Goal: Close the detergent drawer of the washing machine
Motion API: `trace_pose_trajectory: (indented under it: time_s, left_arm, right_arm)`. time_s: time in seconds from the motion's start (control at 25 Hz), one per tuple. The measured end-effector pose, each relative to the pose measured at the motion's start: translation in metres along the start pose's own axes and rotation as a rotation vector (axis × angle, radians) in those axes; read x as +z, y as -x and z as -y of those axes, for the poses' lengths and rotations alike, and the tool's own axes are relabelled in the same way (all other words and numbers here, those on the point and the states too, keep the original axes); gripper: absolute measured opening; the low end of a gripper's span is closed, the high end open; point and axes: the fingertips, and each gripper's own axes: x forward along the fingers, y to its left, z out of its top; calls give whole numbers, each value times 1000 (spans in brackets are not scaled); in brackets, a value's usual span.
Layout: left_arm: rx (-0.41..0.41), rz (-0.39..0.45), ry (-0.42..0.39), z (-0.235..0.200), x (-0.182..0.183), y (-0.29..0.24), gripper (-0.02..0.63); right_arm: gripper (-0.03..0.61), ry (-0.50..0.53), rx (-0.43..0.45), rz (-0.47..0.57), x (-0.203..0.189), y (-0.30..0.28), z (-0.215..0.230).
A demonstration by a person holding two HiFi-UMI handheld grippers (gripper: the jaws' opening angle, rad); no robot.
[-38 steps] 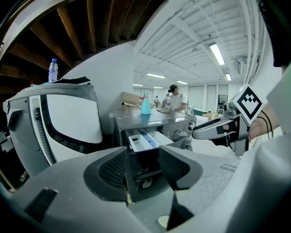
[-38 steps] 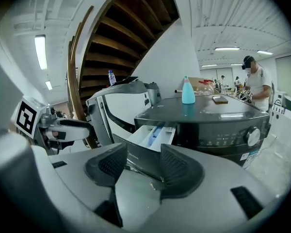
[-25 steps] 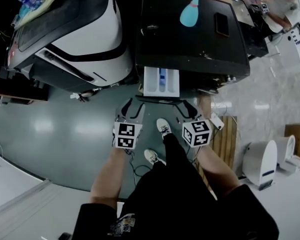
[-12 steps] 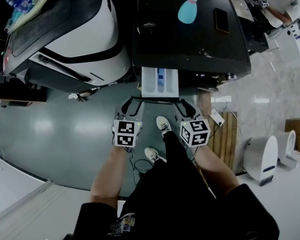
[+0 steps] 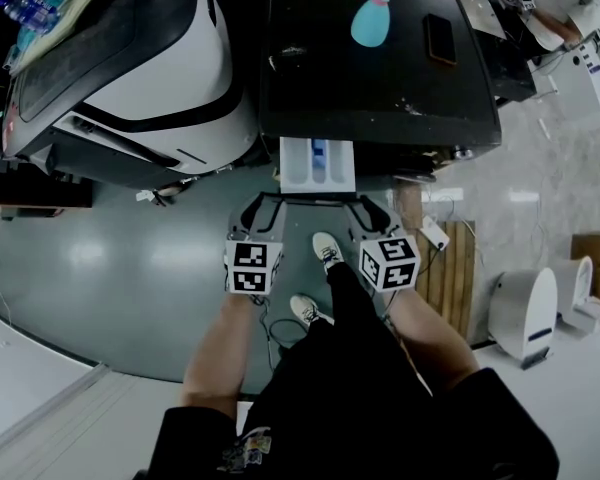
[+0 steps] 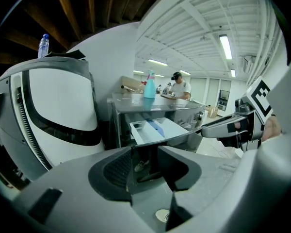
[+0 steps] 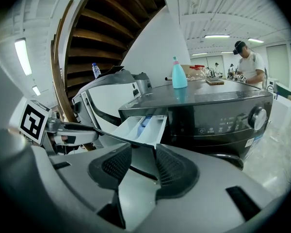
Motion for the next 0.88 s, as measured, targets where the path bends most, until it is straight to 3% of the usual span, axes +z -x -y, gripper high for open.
trace_pose_trajectory:
  time_s: [0.88]
  left_arm:
    - [60,21,35,-20,21,-38,167]
  right_arm:
    - [163,-42,-14,18,29,-36,21]
